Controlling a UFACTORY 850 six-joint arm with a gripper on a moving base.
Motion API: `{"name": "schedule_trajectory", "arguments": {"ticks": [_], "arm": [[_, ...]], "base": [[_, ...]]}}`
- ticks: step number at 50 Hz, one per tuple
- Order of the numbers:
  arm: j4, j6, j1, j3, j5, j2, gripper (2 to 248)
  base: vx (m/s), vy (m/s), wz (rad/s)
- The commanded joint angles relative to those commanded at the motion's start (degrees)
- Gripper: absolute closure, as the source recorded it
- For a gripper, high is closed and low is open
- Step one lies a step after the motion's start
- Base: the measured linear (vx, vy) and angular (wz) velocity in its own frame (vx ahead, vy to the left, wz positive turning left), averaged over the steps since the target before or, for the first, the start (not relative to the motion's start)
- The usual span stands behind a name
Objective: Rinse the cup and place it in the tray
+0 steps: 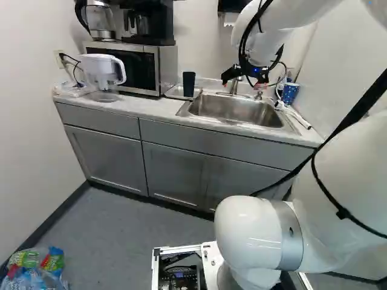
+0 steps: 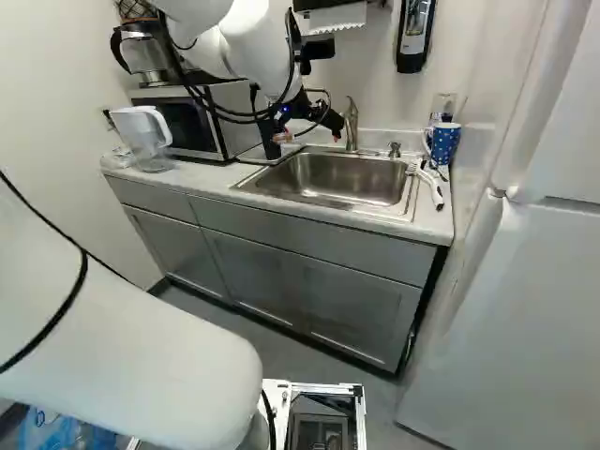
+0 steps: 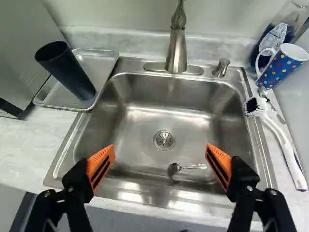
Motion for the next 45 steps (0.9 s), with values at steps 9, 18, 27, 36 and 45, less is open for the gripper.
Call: {"name": "schedule_trajectory", "arguments": {"ticks": [9, 18, 27, 36, 45], "arm": [[0.00, 0.00, 0.00, 0.00, 0.00, 0.00, 3], [0.00, 0.00, 0.00, 0.00, 0.00, 0.00, 3], [0.00, 0.00, 0.00, 0.00, 0.00, 0.00, 3], [0.00, 0.00, 0.00, 0.00, 0.00, 0.00, 3], [0.00, 0.00, 0.00, 0.00, 0.00, 0.00, 3]], "base": [[-0.127, -0.004, 0.003], [-0.126, -0.006, 0.002], [-0.140, -0.007, 0.006], [-0.135, -0.005, 0.009], [-0.137, -0.007, 0.007]]}}
